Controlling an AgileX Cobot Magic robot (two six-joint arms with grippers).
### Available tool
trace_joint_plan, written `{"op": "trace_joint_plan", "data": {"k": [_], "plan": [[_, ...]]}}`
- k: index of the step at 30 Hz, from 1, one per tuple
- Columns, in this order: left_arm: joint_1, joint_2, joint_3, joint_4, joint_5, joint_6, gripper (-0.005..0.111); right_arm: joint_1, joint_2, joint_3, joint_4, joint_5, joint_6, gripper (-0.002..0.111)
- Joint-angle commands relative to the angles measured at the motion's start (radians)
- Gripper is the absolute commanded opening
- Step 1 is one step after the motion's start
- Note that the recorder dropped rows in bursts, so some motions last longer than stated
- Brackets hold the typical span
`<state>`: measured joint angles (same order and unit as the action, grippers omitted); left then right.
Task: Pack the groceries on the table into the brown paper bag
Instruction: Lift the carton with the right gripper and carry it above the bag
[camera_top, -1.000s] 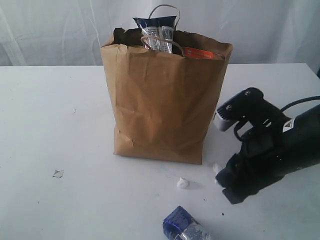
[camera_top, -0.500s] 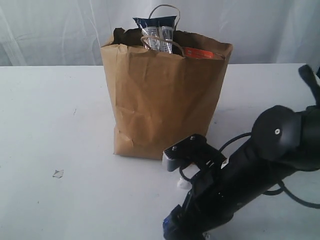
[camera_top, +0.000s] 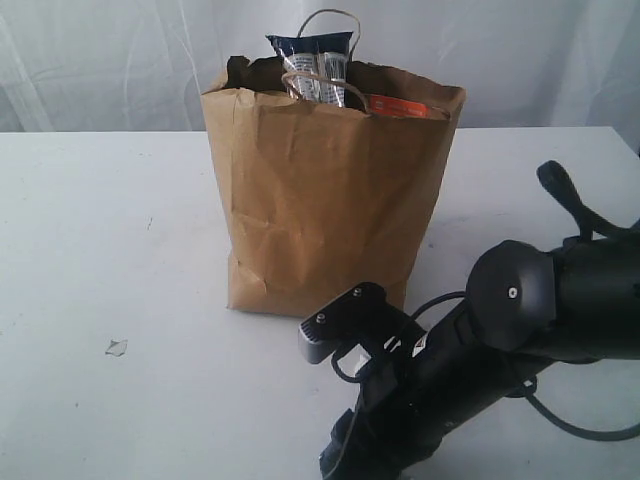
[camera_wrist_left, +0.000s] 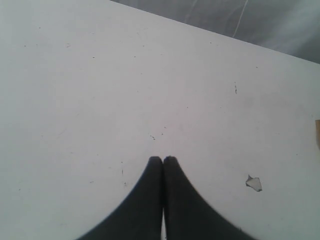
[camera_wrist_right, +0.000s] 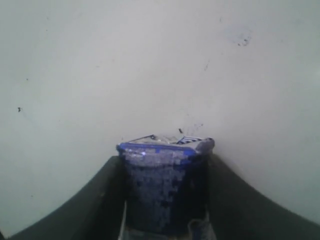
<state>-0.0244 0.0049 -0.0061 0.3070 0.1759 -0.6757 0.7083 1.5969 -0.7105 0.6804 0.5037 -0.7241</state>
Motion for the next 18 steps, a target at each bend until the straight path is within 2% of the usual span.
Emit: {"op": "trace_joint_plan", "data": {"k": [1, 9, 18], "plan": [[0.003, -0.005, 0.006, 0.004, 0.001, 0.000, 0.000, 0.001, -0.002, -0.026, -0.001, 0.086, 0.006, 0.029], [0.003, -0.005, 0.006, 0.004, 0.001, 0.000, 0.000, 0.001, -0.002, -0.211, -0.001, 0.338, 0.055, 0.027], [0.003, -0.005, 0.006, 0.004, 0.001, 0.000, 0.000, 0.001, -0.002, -0.372, 0.004, 0.318, 0.055, 0.027]]}}
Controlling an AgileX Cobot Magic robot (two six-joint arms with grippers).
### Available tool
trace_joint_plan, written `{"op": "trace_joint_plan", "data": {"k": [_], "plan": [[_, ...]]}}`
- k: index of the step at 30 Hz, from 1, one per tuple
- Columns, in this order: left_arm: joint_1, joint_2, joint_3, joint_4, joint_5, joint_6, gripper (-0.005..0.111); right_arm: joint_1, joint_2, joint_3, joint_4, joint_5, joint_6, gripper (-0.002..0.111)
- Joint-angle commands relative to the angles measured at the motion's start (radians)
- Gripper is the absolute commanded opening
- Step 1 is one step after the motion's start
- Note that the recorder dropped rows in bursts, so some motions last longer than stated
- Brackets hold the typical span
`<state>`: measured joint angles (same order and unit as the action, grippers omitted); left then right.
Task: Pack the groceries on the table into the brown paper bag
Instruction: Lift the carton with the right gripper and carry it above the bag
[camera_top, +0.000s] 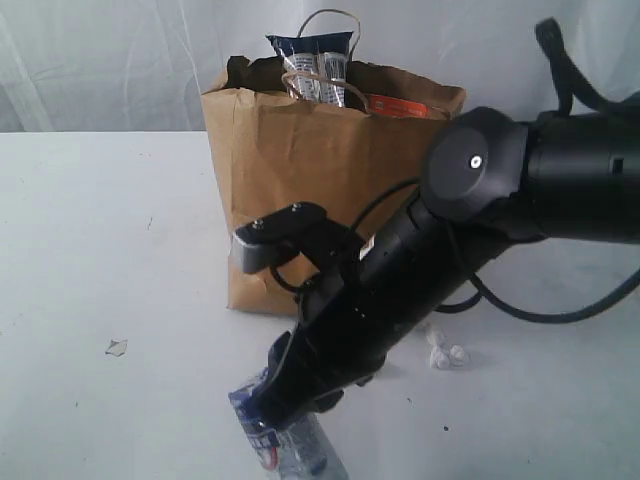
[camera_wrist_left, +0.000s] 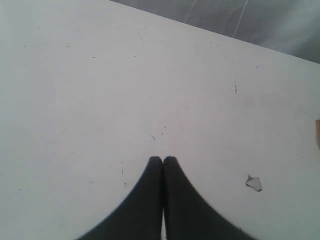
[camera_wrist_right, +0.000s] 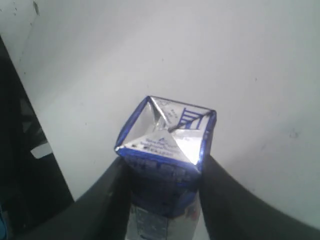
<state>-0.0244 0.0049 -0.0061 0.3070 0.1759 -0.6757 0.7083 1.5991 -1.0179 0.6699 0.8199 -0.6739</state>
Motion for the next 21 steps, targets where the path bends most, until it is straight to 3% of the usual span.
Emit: {"op": "trace_joint_plan", "data": {"k": [1, 8, 12, 17, 21], "plan": [[0.003, -0.005, 0.006, 0.004, 0.001, 0.000, 0.000, 0.001, -0.004, -0.085, 0.022, 0.008, 0.015, 0.027], [0.003, -0.005, 0.006, 0.004, 0.001, 0.000, 0.000, 0.001, -0.044, -0.242, 0.188, 0.015, 0.023, 0.027], [0.003, -0.005, 0.006, 0.004, 0.001, 0.000, 0.000, 0.001, -0.088, -0.354, 0.217, -0.088, 0.023, 0.027], [0.003, -0.005, 0.006, 0.004, 0.001, 0.000, 0.000, 0.001, -0.141, -0.456, 0.214, -0.444, 0.021, 0.027], [0.003, -0.005, 0.006, 0.004, 0.001, 0.000, 0.000, -0.001, -0.149, -0.481, 0.209, -0.820, -0.119, 0.027]]}}
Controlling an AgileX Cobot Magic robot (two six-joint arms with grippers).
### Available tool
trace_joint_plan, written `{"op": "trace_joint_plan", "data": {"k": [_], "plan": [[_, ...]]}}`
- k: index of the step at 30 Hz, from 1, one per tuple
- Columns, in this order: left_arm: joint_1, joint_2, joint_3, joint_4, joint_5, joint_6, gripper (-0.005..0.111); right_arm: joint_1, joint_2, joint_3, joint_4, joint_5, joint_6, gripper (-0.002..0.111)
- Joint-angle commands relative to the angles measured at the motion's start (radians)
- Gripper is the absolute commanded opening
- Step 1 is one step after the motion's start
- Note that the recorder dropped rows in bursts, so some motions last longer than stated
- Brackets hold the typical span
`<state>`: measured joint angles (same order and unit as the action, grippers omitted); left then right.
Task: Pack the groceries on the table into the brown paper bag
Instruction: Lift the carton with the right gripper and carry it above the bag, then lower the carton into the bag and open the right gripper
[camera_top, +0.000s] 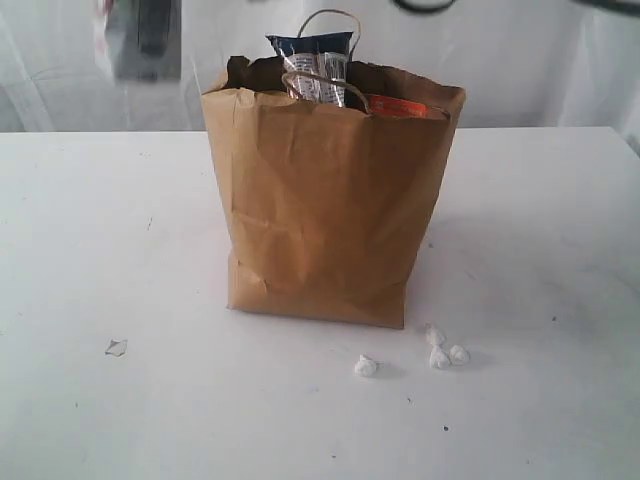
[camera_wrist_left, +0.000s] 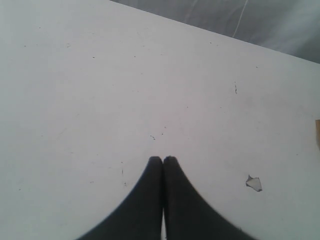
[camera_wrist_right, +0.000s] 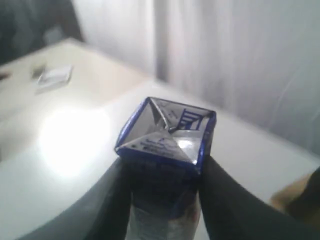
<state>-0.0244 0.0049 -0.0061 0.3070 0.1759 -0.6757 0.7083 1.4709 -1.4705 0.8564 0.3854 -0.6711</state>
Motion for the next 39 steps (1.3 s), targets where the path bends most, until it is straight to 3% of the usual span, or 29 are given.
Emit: {"op": "trace_joint_plan", "data": {"k": [1, 4, 10, 24, 30, 39], "plan": [[0.003, -0.005, 0.006, 0.004, 0.001, 0.000, 0.000, -0.001, -0.016, -0.028, 0.022, -0.458, -0.174, 0.027], [0.003, -0.005, 0.006, 0.004, 0.001, 0.000, 0.000, -0.008, 0.010, -0.028, 0.021, -0.552, -0.358, 0.027], [0.003, -0.005, 0.006, 0.004, 0.001, 0.000, 0.000, -0.023, 0.077, -0.026, 0.016, -0.569, -0.678, 0.027], [0.003, -0.005, 0.006, 0.004, 0.001, 0.000, 0.000, -0.043, 0.098, 0.262, 0.184, -0.700, -0.690, 0.027], [0.003, -0.005, 0.006, 0.004, 0.001, 0.000, 0.000, -0.043, 0.098, 0.276, 0.335, -0.716, -0.690, 0.028], [0.003, -0.005, 0.006, 0.004, 0.001, 0.000, 0.000, -0.043, 0.098, 0.276, 0.450, -0.704, -0.690, 0.052]]}}
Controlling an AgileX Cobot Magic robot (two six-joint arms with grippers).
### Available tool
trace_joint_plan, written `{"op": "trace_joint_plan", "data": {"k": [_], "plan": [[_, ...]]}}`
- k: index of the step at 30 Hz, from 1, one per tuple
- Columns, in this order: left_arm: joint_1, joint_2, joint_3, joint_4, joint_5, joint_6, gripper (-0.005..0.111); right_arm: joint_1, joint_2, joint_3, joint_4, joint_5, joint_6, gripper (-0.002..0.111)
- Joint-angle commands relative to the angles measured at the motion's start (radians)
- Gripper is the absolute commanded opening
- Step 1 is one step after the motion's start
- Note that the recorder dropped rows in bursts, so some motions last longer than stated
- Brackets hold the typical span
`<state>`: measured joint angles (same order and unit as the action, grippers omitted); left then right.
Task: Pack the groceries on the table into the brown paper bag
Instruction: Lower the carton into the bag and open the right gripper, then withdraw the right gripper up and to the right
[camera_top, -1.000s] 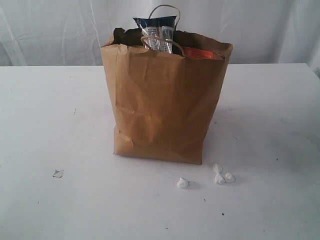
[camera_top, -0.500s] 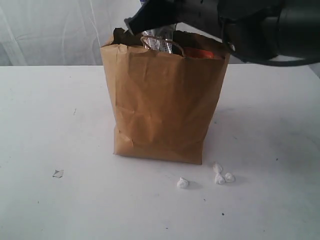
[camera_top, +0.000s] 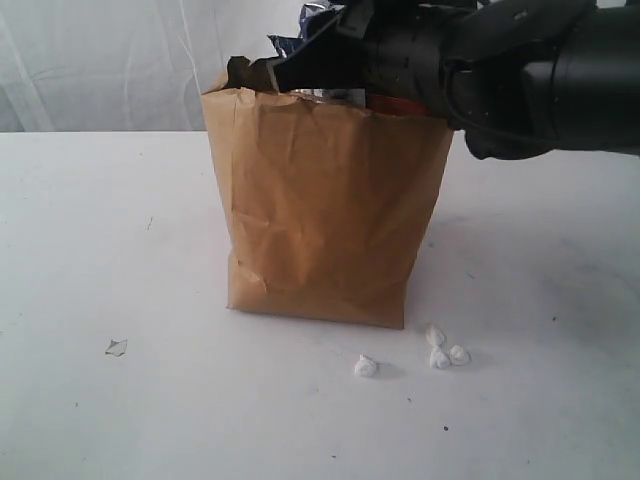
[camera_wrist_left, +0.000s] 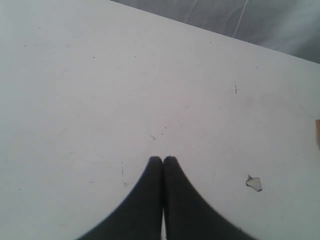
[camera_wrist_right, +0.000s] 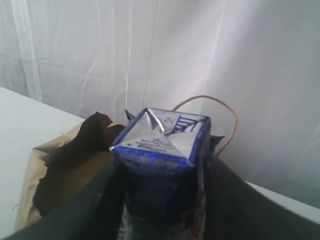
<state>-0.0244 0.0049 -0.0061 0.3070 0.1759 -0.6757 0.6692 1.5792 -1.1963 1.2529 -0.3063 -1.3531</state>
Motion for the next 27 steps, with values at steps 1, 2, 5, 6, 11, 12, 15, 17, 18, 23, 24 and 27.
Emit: {"op": "trace_joint_plan", "data": {"k": [1, 2, 5, 6, 11, 12, 15, 17, 18, 23, 24, 27], "plan": [[0.003, -0.005, 0.006, 0.004, 0.001, 0.000, 0.000, -0.004, -0.011, 0.002, 0.056, -0.012, -0.008, 0.052], [0.003, -0.005, 0.006, 0.004, 0.001, 0.000, 0.000, -0.004, -0.011, 0.002, 0.056, -0.012, -0.008, 0.052], [0.003, -0.005, 0.006, 0.004, 0.001, 0.002, 0.000, -0.004, -0.011, 0.002, 0.056, -0.012, -0.008, 0.052], [0.003, -0.005, 0.006, 0.004, 0.001, 0.002, 0.000, -0.004, -0.011, 0.002, 0.056, -0.012, -0.008, 0.052], [0.003, -0.005, 0.006, 0.004, 0.001, 0.002, 0.000, -0.004, -0.011, 0.024, 0.056, -0.040, -0.008, 0.052], [0.003, -0.005, 0.006, 0.004, 0.001, 0.002, 0.000, -0.004, -0.011, 0.025, 0.056, -0.038, -0.008, 0.052], [0.003, -0.005, 0.006, 0.004, 0.001, 0.002, 0.000, -0.004, -0.013, 0.023, 0.056, -0.038, -0.008, 0.052], [0.003, -0.005, 0.006, 0.004, 0.001, 0.002, 0.000, -0.002, -0.025, 0.023, 0.056, -0.038, -0.008, 0.052], [0.003, -0.005, 0.006, 0.004, 0.001, 0.002, 0.000, -0.002, -0.046, 0.021, 0.054, -0.040, -0.010, 0.052], [0.003, -0.005, 0.006, 0.004, 0.001, 0.002, 0.000, -0.002, -0.238, 0.021, 0.054, -0.130, -0.038, 0.042], [0.003, -0.005, 0.006, 0.004, 0.001, 0.002, 0.000, -0.002, -0.263, 0.021, 0.056, -0.173, -0.077, 0.039], [0.003, -0.005, 0.006, 0.004, 0.001, 0.002, 0.000, -0.002, -0.330, 0.021, 0.185, -0.479, -0.467, 0.019]]}}
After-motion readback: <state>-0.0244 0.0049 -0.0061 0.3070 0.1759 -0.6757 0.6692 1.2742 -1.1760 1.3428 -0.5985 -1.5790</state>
